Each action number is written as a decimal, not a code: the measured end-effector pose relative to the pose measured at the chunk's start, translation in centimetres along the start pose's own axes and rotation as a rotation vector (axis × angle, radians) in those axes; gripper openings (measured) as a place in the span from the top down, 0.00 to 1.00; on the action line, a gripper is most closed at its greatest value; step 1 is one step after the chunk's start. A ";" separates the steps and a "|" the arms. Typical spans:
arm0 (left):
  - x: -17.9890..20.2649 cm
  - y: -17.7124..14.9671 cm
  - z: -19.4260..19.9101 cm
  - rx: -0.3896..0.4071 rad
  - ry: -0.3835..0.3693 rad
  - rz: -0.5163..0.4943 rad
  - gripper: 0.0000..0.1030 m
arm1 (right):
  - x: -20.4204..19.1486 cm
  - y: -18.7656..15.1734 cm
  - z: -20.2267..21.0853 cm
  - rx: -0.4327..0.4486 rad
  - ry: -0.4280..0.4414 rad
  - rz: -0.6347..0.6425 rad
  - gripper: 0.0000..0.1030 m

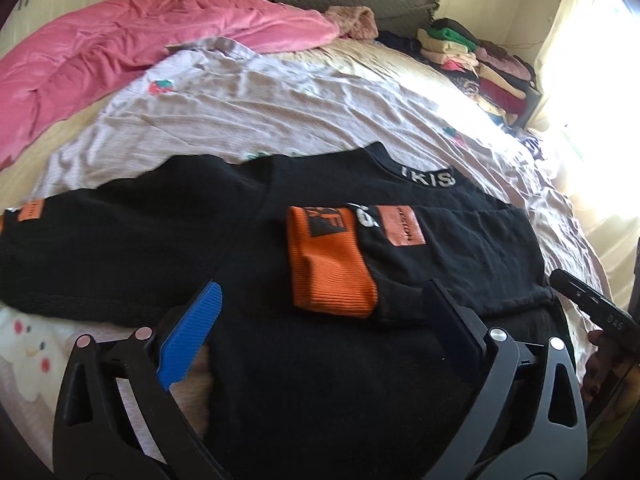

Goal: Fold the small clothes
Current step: 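Withdraw the right tool while the left tool moves toward the other sleeve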

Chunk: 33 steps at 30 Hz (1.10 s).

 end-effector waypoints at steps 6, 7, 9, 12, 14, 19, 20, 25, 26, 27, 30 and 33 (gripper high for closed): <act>-2.3 0.4 2.3 0.042 0.049 0.014 0.09 | -2.2 0.9 1.0 0.037 0.019 0.024 0.13; -2.6 0.4 2.5 0.047 0.057 0.012 0.09 | -2.6 1.0 1.1 0.041 0.024 0.029 0.13; -3.3 0.6 3.2 0.062 0.073 0.013 0.09 | -3.3 1.2 1.2 0.046 0.033 0.034 0.12; -4.7 0.8 4.1 0.079 0.101 0.026 0.09 | -4.6 1.5 1.4 0.053 0.049 0.048 0.12; -5.5 0.9 4.5 0.084 0.109 0.043 0.09 | -5.5 1.7 1.5 0.056 0.062 0.058 0.12; -7.3 0.9 5.2 0.092 0.123 0.084 0.09 | -7.8 2.0 1.7 0.063 0.086 0.086 0.12; -7.7 0.9 5.3 0.095 0.130 0.090 0.09 | -8.2 2.1 1.7 0.063 0.090 0.091 0.12; -10.0 1.1 6.1 0.111 0.156 0.135 0.09 | -10.7 2.7 1.7 0.075 0.118 0.124 0.12; -10.5 1.1 6.2 0.114 0.164 0.144 0.09 | -11.1 2.8 1.6 0.076 0.124 0.131 0.12; -10.9 1.1 6.4 0.117 0.171 0.151 0.09 | -11.7 2.8 1.5 0.077 0.131 0.141 0.12; -12.8 1.3 7.2 0.138 0.192 0.191 0.09 | -13.2 3.0 1.2 0.083 0.144 0.169 0.12; -14.3 1.4 7.9 0.155 0.218 0.218 0.09 | -14.6 3.1 0.7 0.083 0.158 0.187 0.12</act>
Point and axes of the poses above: each gripper's, at about its wrist camera, not at the fingertips, and z roughly against the way its jaws point, x to its right, y to its top, the point moved 9 cm from there along -z, roughly the way its jaws point, and after that the axes turned 5 degrees about x, right-handed, at the moved point
